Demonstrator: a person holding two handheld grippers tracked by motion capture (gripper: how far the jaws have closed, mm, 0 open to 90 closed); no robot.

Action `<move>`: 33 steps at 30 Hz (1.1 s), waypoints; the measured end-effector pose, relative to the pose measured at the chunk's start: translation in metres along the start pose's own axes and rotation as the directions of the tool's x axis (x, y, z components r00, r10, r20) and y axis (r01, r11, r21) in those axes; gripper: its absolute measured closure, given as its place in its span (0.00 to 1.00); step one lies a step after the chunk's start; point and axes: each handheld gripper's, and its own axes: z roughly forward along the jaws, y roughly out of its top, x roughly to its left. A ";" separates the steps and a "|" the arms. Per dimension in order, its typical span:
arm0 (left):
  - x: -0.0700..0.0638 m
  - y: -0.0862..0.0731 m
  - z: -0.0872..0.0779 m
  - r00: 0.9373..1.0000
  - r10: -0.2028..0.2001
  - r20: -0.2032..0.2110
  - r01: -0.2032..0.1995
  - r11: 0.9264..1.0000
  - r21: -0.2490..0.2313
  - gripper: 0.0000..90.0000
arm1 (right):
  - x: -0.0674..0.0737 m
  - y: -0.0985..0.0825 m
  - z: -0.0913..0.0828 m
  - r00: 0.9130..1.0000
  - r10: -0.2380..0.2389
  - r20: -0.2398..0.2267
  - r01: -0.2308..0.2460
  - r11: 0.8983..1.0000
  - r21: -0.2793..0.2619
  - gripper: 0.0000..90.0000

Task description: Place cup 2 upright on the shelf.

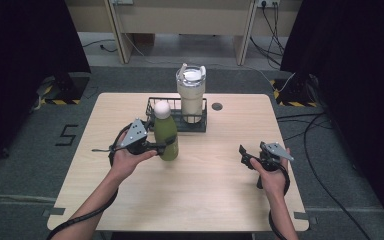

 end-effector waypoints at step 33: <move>0.028 0.020 -0.005 0.992 0.017 -0.124 -0.021 0.999 -0.031 0.24 | 0.002 -0.002 0.001 1.000 -0.001 0.008 0.001 1.000 0.001 0.14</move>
